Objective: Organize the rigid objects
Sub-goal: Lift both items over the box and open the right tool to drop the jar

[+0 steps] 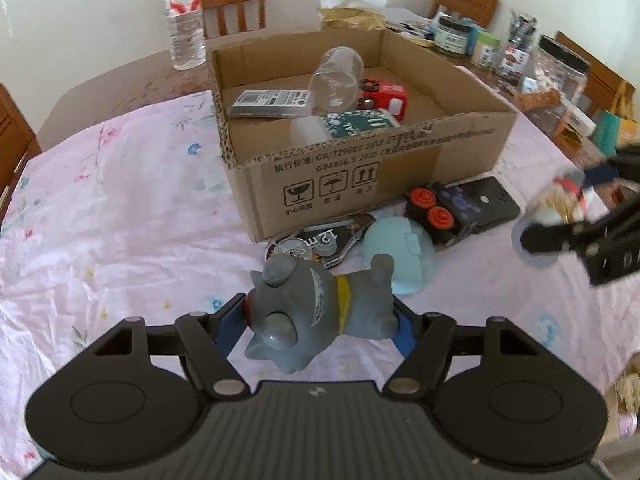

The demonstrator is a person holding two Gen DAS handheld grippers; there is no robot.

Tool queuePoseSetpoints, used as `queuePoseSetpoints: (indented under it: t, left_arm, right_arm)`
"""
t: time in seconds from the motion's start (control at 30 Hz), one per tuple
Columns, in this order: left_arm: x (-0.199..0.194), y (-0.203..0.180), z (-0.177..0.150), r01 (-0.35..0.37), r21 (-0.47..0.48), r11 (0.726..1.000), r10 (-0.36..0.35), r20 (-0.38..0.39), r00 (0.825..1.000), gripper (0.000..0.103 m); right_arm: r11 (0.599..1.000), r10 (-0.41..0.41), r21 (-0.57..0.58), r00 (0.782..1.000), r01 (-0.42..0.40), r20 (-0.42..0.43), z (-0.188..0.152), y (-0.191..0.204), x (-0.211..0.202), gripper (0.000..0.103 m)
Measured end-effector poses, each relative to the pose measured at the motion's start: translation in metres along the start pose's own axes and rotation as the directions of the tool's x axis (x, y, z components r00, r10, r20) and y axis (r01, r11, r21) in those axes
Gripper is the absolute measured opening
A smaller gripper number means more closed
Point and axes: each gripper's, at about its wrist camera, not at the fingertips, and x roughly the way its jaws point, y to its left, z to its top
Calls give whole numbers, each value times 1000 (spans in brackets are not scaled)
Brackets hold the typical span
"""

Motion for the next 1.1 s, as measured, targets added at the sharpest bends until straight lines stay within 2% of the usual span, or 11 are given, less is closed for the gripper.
queuePoseSetpoints:
  t: [0.23,0.4,0.73,0.8,0.87,1.1]
  left_arm:
    - [-27,4,14,20,31,999,-21,13,1000,71]
    - [-39,5,25,4,31,1000,-5,34,999,71]
    - [-51,15,34,-66,-26,998,68,71,995,71]
    - [-53,16,36,-79,-36,996,82,76,994,71]
    - [-54,17,38,-87,-49,995,91,78,993,71]
    - [-55,18,50,-101,-49,994,105,99,989,72]
  right_arm:
    - [993,39,-114,995,-28,93,37,-11,-36,96]
    - [988,51,-149,987,-28,154,72,-18,-35,96]
    - [982,77,-180,987,-51,140,107,-24,4,96]
    - [985,68,-168,988,-45,135,110,-25,11,96]
    - [986,77,-158,988,-55,132,113,-27,16,103]
    - [985,98,-153,985,-75,144,106,-26,9,103]
